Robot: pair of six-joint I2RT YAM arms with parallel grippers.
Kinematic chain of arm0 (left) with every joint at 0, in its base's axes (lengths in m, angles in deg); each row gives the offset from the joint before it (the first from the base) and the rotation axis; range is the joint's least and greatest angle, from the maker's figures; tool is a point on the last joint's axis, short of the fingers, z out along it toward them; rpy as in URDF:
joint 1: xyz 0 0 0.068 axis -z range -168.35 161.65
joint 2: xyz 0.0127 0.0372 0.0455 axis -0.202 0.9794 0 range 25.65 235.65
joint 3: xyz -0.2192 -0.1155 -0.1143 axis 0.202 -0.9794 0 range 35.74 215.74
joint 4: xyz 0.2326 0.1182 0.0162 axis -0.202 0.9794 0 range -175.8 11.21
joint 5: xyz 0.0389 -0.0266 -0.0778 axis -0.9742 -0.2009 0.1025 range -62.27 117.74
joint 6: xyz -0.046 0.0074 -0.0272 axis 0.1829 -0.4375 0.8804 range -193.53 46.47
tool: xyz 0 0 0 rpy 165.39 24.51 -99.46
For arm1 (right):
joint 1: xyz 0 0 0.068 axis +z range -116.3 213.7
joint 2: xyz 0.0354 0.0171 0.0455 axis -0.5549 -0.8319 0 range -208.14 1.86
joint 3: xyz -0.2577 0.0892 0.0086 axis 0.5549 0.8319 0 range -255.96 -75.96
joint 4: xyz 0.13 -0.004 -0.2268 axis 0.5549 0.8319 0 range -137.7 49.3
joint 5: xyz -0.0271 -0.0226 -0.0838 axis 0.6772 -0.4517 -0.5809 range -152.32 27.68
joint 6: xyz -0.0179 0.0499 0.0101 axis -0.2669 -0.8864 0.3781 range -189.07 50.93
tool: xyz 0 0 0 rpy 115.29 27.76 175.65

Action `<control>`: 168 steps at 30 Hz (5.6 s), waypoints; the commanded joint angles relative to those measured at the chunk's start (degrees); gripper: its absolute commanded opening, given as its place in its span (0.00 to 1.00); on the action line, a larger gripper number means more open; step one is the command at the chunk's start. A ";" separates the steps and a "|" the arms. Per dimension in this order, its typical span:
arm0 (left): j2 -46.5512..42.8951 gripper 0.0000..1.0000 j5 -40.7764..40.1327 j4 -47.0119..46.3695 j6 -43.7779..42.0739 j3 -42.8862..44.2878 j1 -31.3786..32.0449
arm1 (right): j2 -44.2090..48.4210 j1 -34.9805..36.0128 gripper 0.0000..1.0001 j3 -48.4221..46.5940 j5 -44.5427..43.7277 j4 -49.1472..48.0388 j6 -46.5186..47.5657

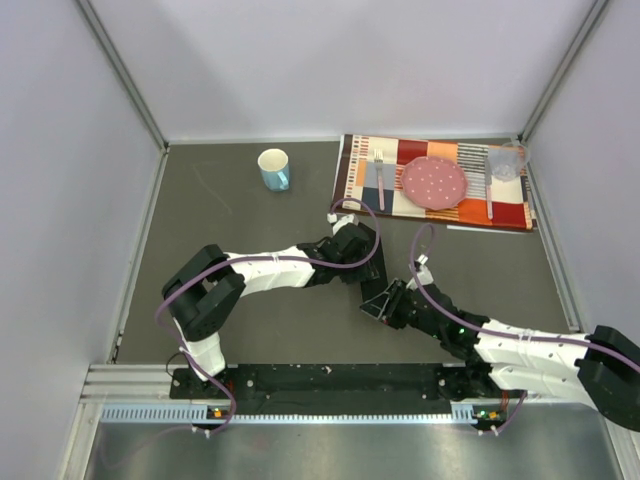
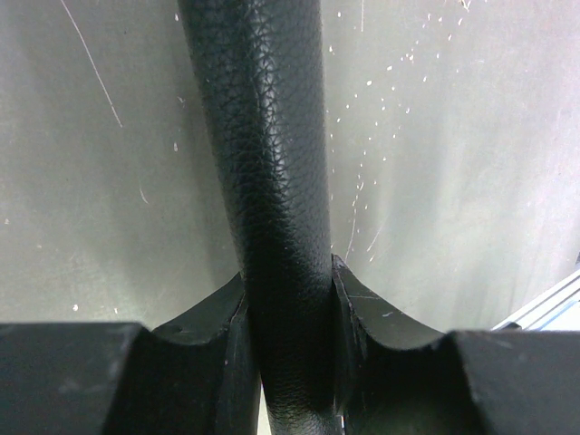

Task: Sort the hair-cutting tools
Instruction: Zip the hairdressing tool bag.

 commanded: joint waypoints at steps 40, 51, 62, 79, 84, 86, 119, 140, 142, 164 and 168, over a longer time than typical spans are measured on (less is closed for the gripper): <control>4.64 0.19 -7.89 5.93 -3.37 2.84 -0.72 | 10.76 -1.59 0.00 1.07 14.24 17.98 -0.68; 4.73 0.19 -7.63 6.11 -3.63 3.28 -0.72 | 9.17 -1.51 0.00 3.54 10.82 20.52 -0.95; 4.55 0.16 -6.57 6.19 -4.07 2.84 -0.72 | 3.81 -1.51 0.00 6.00 2.47 22.98 -2.18; -3.18 0.00 0.28 9.53 -8.99 4.33 -2.21 | 4.78 -2.38 0.00 -2.08 -2.19 28.68 18.11; -6.78 0.00 2.65 12.60 -11.80 5.57 -2.74 | 4.43 -2.38 0.00 -4.89 -2.19 29.92 24.62; -8.18 0.00 4.31 13.40 -12.24 5.48 -3.01 | 4.86 -2.38 0.00 -5.25 -2.28 30.45 25.68; -29.37 0.00 27.57 5.58 -14.60 -4.63 -6.87 | 18.13 -2.38 0.00 -10.78 -8.96 29.22 44.92; -47.21 0.00 37.72 16.90 -32.89 -19.39 1.12 | 12.24 -2.38 0.00 -28.18 -14.34 23.07 65.56; -49.92 0.00 37.55 18.49 -34.13 -20.27 2.79 | 13.04 -2.38 0.00 -30.02 -13.62 26.14 66.63; -39.40 0.00 30.78 21.84 -40.90 -13.51 15.09 | 10.76 -2.38 0.00 -50.33 6.40 32.92 103.72; -33.43 0.00 30.87 22.97 -42.57 -10.61 15.63 | 8.56 -2.38 0.00 -51.83 11.25 32.65 105.31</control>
